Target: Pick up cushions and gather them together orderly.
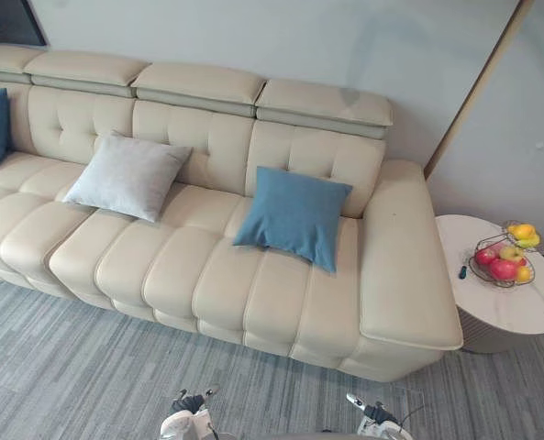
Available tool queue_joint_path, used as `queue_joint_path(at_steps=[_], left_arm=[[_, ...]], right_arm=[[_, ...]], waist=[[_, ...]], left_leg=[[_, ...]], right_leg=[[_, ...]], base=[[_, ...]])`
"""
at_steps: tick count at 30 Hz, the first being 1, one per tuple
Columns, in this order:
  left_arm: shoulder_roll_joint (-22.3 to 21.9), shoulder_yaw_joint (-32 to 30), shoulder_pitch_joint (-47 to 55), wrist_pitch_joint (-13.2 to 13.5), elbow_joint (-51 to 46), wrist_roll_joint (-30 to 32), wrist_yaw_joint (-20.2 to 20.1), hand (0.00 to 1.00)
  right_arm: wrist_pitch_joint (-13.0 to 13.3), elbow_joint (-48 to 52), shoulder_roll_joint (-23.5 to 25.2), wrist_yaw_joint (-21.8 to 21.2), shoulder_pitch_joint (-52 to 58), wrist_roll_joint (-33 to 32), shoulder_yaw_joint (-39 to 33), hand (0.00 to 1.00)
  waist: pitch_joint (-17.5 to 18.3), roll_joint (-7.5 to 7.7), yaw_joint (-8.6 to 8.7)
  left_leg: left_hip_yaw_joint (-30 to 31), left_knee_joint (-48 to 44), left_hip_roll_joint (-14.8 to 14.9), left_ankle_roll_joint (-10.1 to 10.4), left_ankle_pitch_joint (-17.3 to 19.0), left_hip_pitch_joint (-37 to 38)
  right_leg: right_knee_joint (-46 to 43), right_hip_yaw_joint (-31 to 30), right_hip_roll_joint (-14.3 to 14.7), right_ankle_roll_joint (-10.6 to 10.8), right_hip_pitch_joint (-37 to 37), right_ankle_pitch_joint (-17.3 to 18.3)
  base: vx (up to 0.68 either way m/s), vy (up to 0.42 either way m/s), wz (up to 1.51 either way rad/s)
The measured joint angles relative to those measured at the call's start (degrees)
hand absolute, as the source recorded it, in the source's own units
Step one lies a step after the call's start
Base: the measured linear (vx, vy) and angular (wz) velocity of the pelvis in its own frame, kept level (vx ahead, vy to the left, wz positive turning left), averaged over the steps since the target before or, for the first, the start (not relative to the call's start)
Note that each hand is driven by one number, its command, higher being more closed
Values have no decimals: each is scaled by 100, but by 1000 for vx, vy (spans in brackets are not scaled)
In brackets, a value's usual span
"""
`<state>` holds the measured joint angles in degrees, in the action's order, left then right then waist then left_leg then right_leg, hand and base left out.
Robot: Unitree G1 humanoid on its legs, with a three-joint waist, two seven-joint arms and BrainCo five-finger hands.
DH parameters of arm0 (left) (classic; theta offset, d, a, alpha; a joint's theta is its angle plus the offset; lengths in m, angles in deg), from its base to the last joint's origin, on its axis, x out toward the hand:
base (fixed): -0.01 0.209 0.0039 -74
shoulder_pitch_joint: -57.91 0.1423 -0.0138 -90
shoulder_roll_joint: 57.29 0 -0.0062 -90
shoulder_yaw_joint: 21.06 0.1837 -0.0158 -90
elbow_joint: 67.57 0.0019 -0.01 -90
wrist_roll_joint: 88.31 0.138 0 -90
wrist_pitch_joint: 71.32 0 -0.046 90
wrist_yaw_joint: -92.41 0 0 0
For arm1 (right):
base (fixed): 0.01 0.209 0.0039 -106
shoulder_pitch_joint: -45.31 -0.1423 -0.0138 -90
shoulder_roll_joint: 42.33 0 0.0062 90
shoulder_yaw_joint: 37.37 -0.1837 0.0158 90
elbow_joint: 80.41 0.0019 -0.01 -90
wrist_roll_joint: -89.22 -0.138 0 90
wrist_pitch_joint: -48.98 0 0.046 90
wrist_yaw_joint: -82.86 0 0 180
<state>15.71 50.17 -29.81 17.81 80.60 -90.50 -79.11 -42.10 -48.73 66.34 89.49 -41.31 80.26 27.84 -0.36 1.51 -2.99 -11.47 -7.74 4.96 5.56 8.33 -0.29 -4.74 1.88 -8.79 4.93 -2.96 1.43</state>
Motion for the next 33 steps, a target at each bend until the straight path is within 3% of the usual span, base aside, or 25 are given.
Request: queue_joint_path(at_steps=[3,4,16,20,23,26,28,29,30,32,33], left_arm=[[-5,18,62,3,89,42,-41,0],[76,16,70,-4,224,97,-145,0],[97,17,63,-8,273,59,-344,0],[131,10,37,-68,334,-32,-440,0],[117,17,-13,-77,355,-45,-541,0],[198,16,-162,-92,459,-83,-558,0],[239,2,-167,-82,436,-137,-556,0],[244,-20,-164,-73,383,-169,-541,0],[255,-50,-166,-67,335,-203,-528,0],[261,-26,-169,-68,312,-246,-522,0],[239,-8,-189,-71,314,-251,-521,0]], right_arm=[[0,-6,-77,-4,16,9,-153,0],[-50,-167,-266,-103,125,204,-324,0],[-104,-166,-269,-169,153,215,-210,0],[-167,-93,-313,-214,100,213,197,0],[-167,-91,-355,-214,10,212,485,0],[-173,55,-332,-216,38,210,576,0],[-171,122,-297,-217,46,211,598,0],[-182,117,-326,-217,-25,221,599,0],[-180,117,-316,-211,-113,228,598,0],[-166,116,-324,-193,-54,232,602,0],[-165,118,-322,-195,17,284,678,0]], waist=[[69,-63,-1],[-68,-101,9],[-77,-92,29],[-285,-71,9],[-289,-123,-5],[-436,-59,54],[-482,-75,70],[-499,-51,50],[-570,-50,15],[-567,-15,45],[-566,-9,55]], left_leg=[[21,317,35,32,-175,188],[123,594,59,42,-224,625],[15,566,81,45,-207,670],[-439,-66,289,131,199,803],[-153,-714,392,43,654,509],[-776,-894,450,78,931,533],[-1418,-942,564,42,991,508],[-1901,-926,673,33,985,518],[-2272,-929,768,43,980,582],[-2675,-922,795,72,961,858],[-2759,-961,715,28,935,1020]], right_leg=[[107,13,91,4,80,1],[301,45,173,17,406,-8],[271,-51,191,18,401,-9],[73,-630,397,5,345,0],[-192,-1339,648,10,-192,-10],[-103,-1996,842,-15,-448,-285],[148,-2189,907,-253,-612,-615],[47,-1534,857,-598,-875,-590],[-552,-333,661,-503,-1223,-404],[-1475,1340,278,-831,-1179,-205],[-1406,1549,306,-827,-1094,-155]], base=[[66,-47,-3],[49,-33,-1],[0,0,-4],[-38,-5,-75],[-73,-31,-137],[-97,65,-130],[-95,73,-153],[-44,55,-181],[36,36,-187],[107,15,-151],[75,-10,-132]])
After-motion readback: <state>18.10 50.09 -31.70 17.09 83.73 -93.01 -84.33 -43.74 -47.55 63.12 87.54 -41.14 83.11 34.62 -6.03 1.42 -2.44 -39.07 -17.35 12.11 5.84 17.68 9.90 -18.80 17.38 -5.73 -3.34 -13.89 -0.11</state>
